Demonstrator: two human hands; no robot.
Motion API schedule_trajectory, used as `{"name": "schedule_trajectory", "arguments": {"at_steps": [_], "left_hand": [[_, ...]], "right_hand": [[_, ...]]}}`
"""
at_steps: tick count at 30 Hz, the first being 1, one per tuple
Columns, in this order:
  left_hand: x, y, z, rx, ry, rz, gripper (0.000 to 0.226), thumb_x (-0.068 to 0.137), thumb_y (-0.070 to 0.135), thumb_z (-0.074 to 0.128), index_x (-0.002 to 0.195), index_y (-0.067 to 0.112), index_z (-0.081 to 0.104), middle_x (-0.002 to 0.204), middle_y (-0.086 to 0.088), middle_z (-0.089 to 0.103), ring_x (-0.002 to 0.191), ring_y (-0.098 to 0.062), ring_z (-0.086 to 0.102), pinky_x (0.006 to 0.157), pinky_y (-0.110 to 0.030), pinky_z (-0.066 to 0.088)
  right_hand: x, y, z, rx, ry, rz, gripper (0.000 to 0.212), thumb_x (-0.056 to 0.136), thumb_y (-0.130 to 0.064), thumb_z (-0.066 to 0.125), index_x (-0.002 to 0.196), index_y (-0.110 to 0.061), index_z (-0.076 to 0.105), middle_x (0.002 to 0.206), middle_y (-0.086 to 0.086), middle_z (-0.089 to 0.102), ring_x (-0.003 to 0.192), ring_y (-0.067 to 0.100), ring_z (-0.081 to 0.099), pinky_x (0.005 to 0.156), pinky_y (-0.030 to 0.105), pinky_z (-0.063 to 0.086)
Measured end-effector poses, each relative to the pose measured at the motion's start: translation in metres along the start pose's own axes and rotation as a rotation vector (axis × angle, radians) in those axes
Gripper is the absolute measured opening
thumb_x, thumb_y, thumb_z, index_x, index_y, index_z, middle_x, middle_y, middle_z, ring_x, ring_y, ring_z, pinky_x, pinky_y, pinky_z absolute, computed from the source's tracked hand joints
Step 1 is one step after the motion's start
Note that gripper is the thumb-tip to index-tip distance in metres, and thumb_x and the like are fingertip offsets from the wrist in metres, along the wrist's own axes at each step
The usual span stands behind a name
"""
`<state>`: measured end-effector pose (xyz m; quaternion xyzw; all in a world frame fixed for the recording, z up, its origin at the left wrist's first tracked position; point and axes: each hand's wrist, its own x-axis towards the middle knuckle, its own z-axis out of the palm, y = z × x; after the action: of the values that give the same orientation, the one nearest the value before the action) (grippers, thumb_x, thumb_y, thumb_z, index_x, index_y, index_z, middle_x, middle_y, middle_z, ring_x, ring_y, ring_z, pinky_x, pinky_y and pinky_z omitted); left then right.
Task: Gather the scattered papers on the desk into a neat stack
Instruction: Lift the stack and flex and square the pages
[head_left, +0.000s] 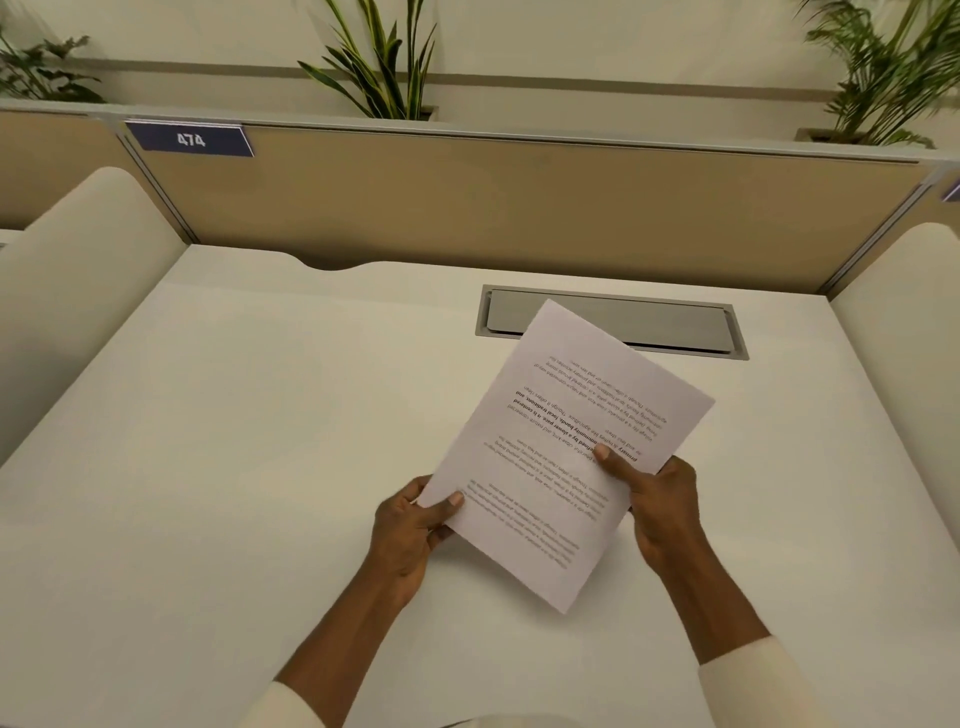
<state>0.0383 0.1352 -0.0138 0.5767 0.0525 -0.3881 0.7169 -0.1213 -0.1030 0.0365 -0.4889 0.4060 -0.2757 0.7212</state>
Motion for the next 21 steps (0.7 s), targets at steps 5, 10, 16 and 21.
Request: {"name": "schedule_trajectory", "arguments": {"at_steps": [5, 10, 16, 21], "left_hand": [[0.013, 0.039, -0.002, 0.301, -0.082, 0.126, 0.019, 0.087, -0.001, 0.087, 0.096, 0.016, 0.083, 0.099, -0.014, 0.086, 0.091, -0.029, 0.08, 0.074, -0.034, 0.066], [0.015, 0.076, 0.029, 0.484, -0.236, 0.214, 0.032, 0.096, 0.006, 0.081, 0.112, 0.033, 0.084, 0.116, 0.003, 0.087, 0.105, -0.018, 0.084, 0.085, -0.028, 0.067], [0.012, 0.079, 0.059, 0.511, -0.032, 0.489, 0.043, 0.103, 0.007, 0.068, 0.12, 0.047, 0.073, 0.114, 0.021, 0.083, 0.102, -0.004, 0.079, 0.076, -0.016, 0.064], [0.019, 0.054, 0.06, 0.422, 0.067, 0.51, 0.037, 0.103, 0.003, 0.069, 0.132, 0.026, 0.071, 0.118, 0.013, 0.083, 0.112, -0.012, 0.078, 0.092, -0.028, 0.065]], "right_hand": [[0.004, -0.024, -0.005, -0.184, -0.128, -0.092, 0.033, 0.068, -0.028, 0.095, 0.1, -0.029, 0.086, 0.108, 0.0, 0.086, 0.094, 0.026, 0.084, 0.08, 0.046, 0.07], [0.001, -0.034, 0.018, -0.328, -0.181, -0.175, 0.024, 0.081, -0.02, 0.094, 0.094, -0.038, 0.085, 0.101, -0.01, 0.086, 0.087, 0.019, 0.084, 0.078, 0.047, 0.07], [-0.005, -0.046, 0.041, -0.316, -0.117, -0.315, 0.03, 0.076, -0.027, 0.091, 0.086, -0.054, 0.083, 0.095, -0.019, 0.084, 0.086, 0.008, 0.08, 0.079, 0.041, 0.065], [-0.003, -0.034, 0.045, -0.332, -0.084, -0.334, 0.031, 0.081, -0.022, 0.094, 0.087, -0.051, 0.082, 0.095, -0.019, 0.084, 0.088, 0.014, 0.079, 0.082, 0.044, 0.066]]}}
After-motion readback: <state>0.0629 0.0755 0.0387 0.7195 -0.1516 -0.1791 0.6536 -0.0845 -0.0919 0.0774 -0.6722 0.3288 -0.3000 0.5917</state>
